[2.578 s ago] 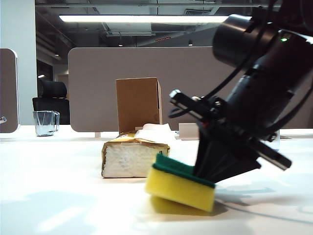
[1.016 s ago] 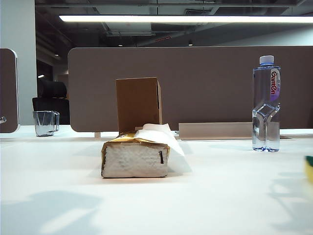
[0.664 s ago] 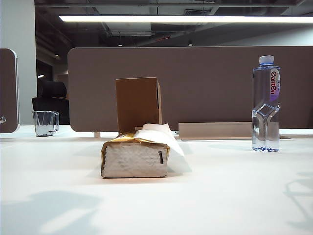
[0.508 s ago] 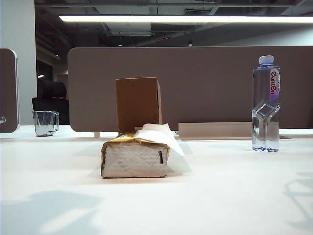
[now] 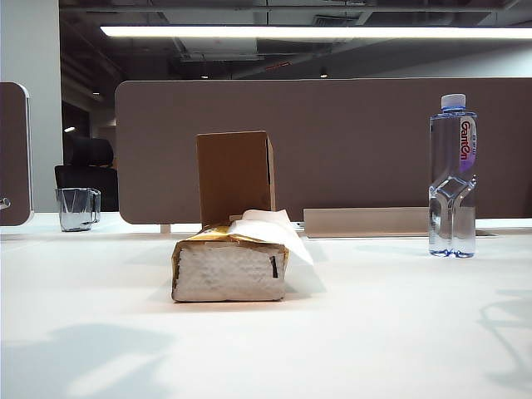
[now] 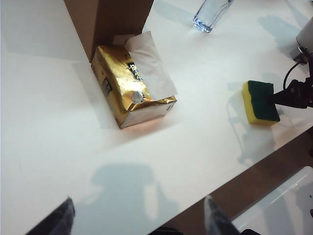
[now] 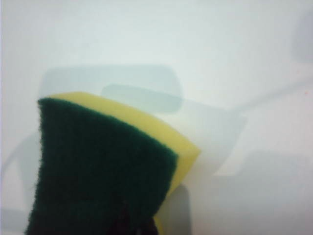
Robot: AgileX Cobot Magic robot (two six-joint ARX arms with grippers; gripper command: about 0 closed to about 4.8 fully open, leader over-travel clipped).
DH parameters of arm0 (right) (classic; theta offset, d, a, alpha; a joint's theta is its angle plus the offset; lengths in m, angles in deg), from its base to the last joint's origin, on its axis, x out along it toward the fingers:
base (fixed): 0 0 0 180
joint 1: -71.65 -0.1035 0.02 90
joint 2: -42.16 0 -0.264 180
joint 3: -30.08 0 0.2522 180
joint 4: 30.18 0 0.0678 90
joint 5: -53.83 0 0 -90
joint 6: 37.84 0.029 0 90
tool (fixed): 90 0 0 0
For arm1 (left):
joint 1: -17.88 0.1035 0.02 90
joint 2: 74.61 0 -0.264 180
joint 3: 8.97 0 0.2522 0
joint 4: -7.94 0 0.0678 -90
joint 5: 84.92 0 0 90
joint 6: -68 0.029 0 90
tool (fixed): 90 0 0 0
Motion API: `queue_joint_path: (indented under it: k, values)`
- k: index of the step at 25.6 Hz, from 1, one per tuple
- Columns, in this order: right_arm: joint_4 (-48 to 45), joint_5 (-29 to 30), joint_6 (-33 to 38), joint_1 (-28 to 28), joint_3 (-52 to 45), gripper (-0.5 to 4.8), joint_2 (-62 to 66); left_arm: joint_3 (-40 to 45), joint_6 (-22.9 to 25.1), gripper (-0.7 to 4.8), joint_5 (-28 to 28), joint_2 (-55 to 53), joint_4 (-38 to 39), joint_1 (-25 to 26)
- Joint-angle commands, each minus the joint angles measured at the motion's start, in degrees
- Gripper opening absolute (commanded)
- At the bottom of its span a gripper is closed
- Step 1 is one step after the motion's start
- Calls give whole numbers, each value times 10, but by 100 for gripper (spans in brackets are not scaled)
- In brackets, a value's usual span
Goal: Move the sponge from left to right to wipe the table, avoiding obstacles on the table, and finally reaching the bottle of mineral water.
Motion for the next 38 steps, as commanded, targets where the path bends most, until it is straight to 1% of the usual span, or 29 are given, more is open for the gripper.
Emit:
queue_joint_path:
  k: [1,5,8,23,27,38]
  values:
    - [-14,-5,0,-1,1,-9,14,-4,-2,341,4,0,-4,0]
    - [-33,-4,1,-2,1,-9,59,-4,-2,341,4,0,-4,0]
    - [-75,-3,11,-2,2,-9,100,-4,-2,341,3,0,-4,0]
    - [-170,-5,28,-3,8,-9,164,-4,-2,341,2,0,-4,0]
    - [-176,-5,28,-3,42,-9,214,-4,-2,341,2,0,-4,0]
    - [-189,-7,28,-3,122,-9,289,-4,-2,341,2,0,-4,0]
